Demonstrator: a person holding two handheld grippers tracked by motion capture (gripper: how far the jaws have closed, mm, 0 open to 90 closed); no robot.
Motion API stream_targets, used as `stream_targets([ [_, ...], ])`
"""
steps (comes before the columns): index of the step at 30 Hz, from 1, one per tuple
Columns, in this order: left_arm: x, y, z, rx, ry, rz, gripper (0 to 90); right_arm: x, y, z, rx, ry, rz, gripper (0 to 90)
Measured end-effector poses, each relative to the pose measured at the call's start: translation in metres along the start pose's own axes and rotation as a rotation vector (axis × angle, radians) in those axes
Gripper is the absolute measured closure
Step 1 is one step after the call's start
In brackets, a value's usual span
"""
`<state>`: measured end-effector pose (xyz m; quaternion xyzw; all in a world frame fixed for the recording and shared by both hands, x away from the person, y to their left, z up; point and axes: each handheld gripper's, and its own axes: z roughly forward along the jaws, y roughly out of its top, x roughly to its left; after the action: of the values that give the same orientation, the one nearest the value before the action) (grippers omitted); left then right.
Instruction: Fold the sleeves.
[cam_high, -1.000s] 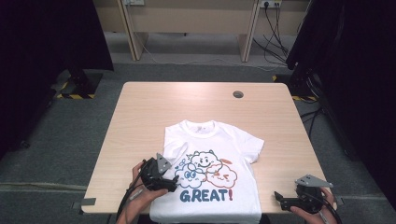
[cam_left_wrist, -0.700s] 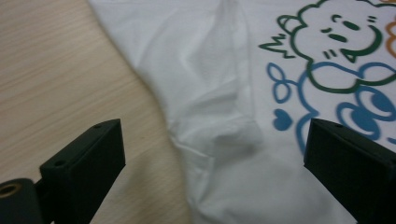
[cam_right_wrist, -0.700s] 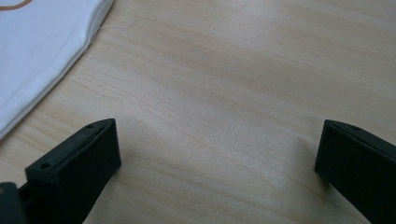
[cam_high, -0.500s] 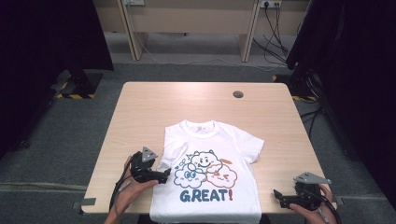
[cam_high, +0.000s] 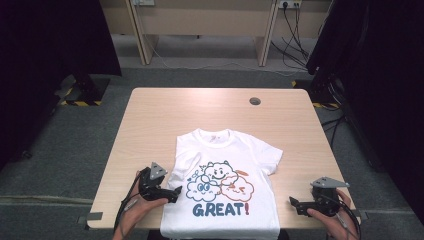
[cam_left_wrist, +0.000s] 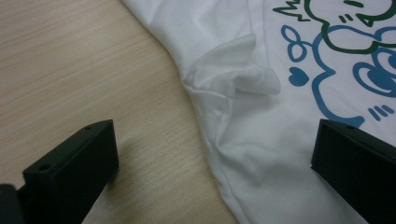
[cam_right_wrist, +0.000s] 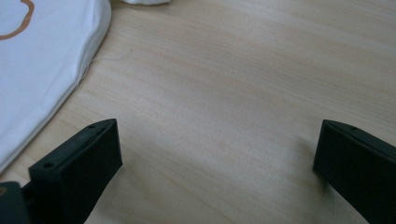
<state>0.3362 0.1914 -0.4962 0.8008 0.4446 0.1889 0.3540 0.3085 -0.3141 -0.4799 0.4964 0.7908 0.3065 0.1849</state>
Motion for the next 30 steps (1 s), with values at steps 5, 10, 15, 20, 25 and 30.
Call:
stream_targets([
  [5, 0.000, 0.000, 0.000, -0.001, 0.000, 0.000, 0.0, 0.002, 0.013, 0.004, -0.024, 0.005, -0.013, 2.7],
  [10, 0.000, 0.000, 0.000, -0.001, 0.000, 0.000, 0.0, 0.003, 0.030, 0.010, -0.035, 0.001, -0.019, 2.7],
  [15, 0.000, 0.000, 0.000, -0.001, 0.000, 0.000, 0.0, 0.004, 0.046, 0.018, -0.045, 0.003, -0.027, 2.8],
  [20, 0.000, 0.000, 0.000, -0.001, 0.000, 0.000, 0.0, 0.001, 0.061, 0.028, -0.055, -0.009, -0.015, 2.9],
  [25, 0.000, 0.000, 0.000, -0.001, 0.000, 0.000, 0.0, -0.005, 0.080, 0.041, -0.064, -0.003, 0.013, 3.0],
  [30, 0.000, 0.000, 0.000, -0.001, -0.001, 0.000, 0.0, -0.011, 0.095, 0.053, -0.064, 0.003, 0.044, 3.4],
])
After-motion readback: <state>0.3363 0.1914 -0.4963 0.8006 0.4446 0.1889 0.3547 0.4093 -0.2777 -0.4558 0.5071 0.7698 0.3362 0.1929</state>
